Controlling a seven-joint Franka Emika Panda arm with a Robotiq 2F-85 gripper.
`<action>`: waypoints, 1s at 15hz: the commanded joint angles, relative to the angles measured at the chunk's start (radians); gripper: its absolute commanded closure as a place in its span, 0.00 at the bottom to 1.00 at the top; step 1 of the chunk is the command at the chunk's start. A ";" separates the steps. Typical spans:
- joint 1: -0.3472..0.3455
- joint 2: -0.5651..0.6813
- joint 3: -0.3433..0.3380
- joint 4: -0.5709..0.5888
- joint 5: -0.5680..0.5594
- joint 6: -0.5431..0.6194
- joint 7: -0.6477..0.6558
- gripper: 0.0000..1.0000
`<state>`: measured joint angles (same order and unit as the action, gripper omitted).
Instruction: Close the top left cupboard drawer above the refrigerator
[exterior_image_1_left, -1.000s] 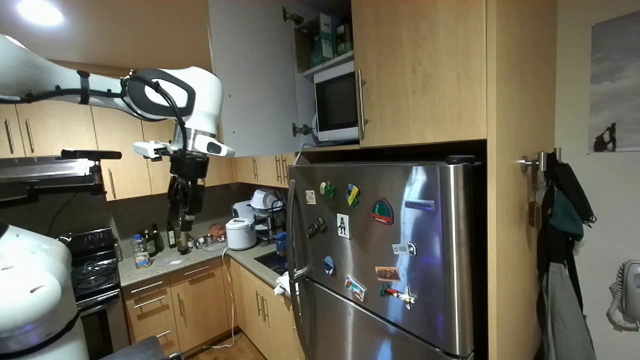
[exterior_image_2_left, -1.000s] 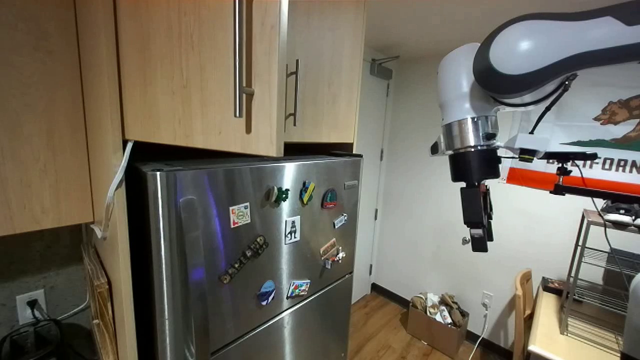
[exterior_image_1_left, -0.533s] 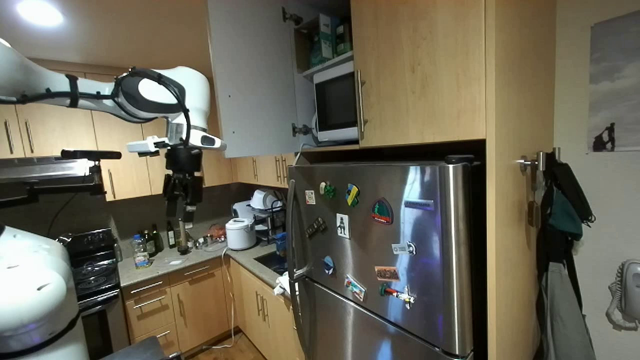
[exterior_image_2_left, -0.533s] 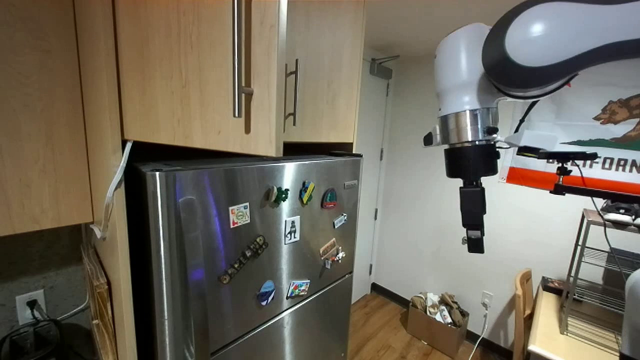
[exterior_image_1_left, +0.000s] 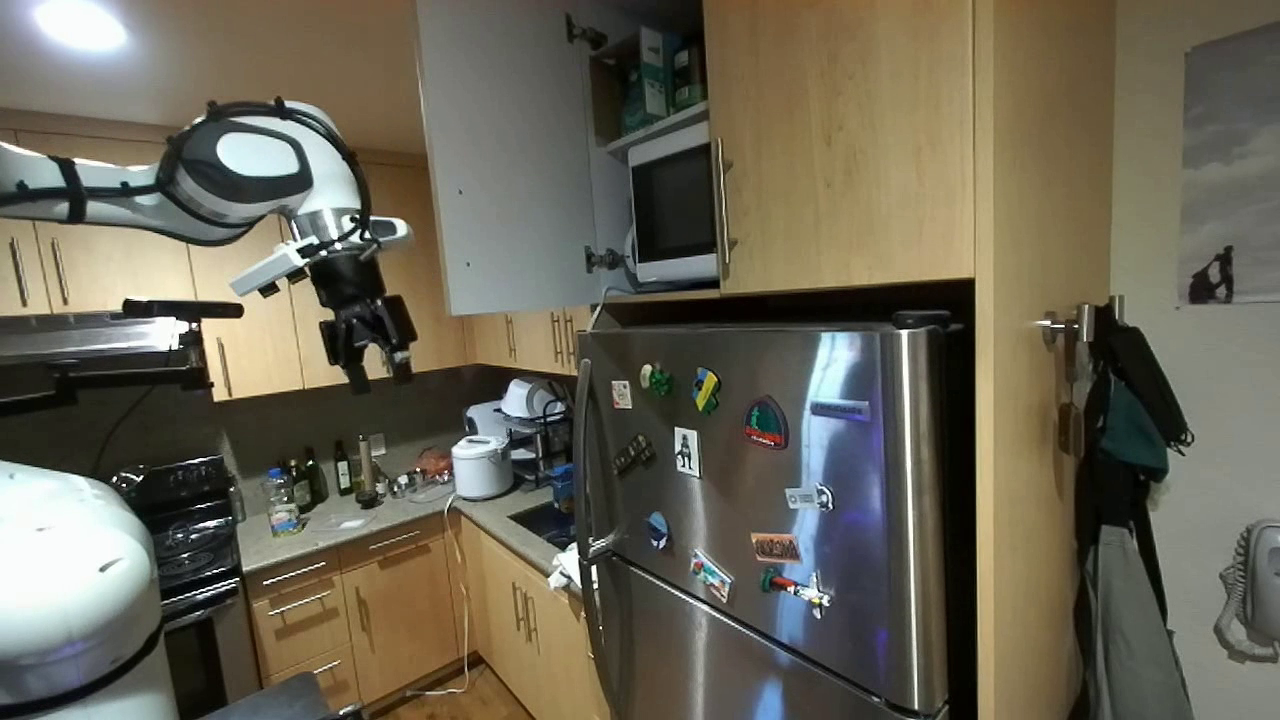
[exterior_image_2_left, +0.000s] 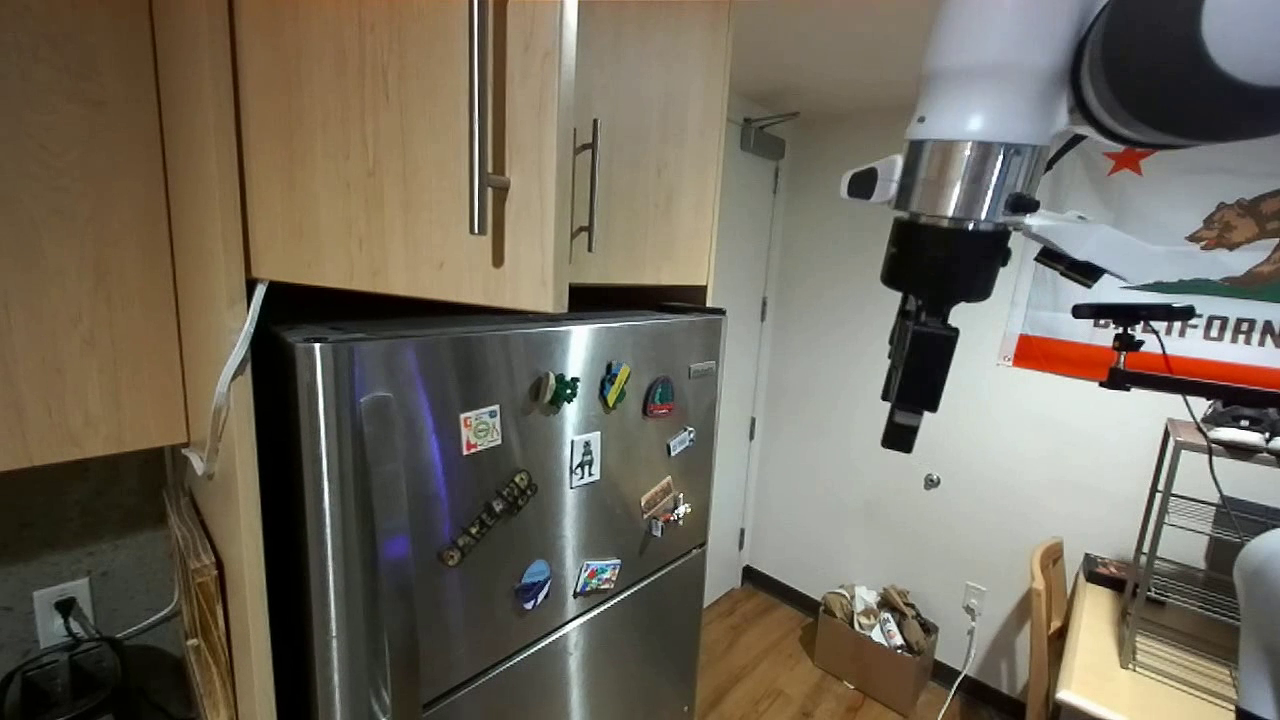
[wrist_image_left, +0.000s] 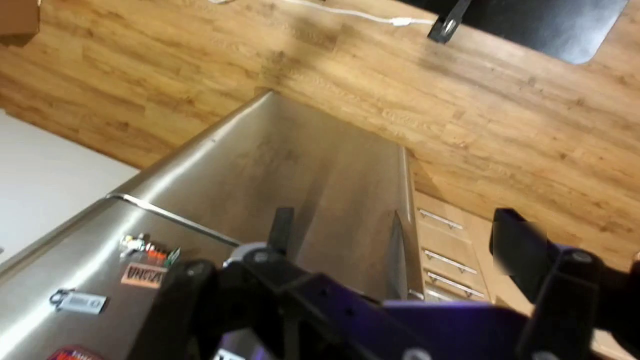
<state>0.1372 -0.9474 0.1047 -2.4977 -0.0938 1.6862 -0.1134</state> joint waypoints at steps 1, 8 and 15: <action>0.007 -0.075 0.020 -0.035 -0.025 0.153 0.036 0.00; 0.003 -0.121 0.033 -0.080 -0.021 0.362 0.067 0.00; 0.000 -0.131 0.013 -0.101 -0.036 0.461 0.051 0.00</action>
<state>0.1396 -1.0696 0.1287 -2.5812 -0.1143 2.0640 -0.0481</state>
